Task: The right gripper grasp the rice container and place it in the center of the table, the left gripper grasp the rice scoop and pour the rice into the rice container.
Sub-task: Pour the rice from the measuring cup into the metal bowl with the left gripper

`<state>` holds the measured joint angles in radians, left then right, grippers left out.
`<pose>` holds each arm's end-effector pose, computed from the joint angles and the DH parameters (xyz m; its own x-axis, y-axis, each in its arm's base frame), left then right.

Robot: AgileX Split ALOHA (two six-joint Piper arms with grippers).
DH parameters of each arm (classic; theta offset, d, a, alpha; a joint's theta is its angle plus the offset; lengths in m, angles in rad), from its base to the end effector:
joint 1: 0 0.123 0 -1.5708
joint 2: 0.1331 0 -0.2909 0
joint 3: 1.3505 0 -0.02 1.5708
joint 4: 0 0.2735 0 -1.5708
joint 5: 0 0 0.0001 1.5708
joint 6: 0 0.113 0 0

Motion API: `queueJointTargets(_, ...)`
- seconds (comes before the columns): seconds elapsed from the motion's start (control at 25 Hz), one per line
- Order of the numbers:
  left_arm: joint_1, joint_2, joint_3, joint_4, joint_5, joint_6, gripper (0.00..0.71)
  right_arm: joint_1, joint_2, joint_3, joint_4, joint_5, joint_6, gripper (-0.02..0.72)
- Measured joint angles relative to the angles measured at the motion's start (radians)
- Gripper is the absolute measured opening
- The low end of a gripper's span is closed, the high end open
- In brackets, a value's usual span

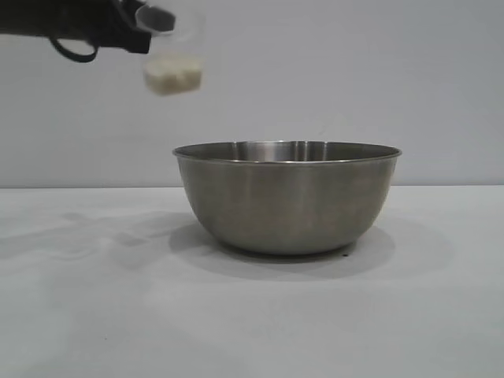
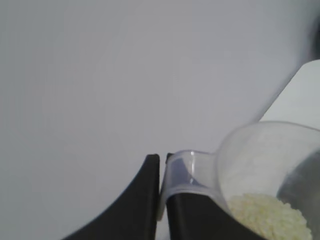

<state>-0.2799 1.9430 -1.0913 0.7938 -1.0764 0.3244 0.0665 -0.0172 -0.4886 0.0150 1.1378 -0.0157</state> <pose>0.4024 -0.1894 0.2158 0.6705 0.3735 -0.6411 0.4793 0.4415 0.7585 0.0231 0.0031 0.2674 -0.5163 -0.0438 -0.8553 -0.0829 0.9966 -0.0010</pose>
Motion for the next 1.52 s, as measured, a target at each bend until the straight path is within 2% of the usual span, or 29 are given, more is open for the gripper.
queueJointTargets(0.12, -0.032, 0.0, -0.001, 0.009, 0.02, 0.11, 0.0, 0.0, 0.0, 0.0, 0.0, 0.0, 0.0, 0.566)
queueJointTargets(0.4, -0.068, 0.0, -0.002, 0.009, 0.048, 0.263, 0.0, 0.0, 0.0, 0.0, 0.0, 0.0, 0.0, 0.566)
queueJointTargets(0.84, -0.149, 0.016, -0.006, -0.023, 0.113, 0.703, 0.0, 0.0, 0.0, 0.0, 0.0, 0.0, 0.0, 0.566)
queueJointTargets(1.52, -0.16, 0.047, -0.008, -0.038, 0.135, 1.206, 0.0, 0.0, 0.0, 0.0, 0.0, 0.0, 0.0, 0.566)
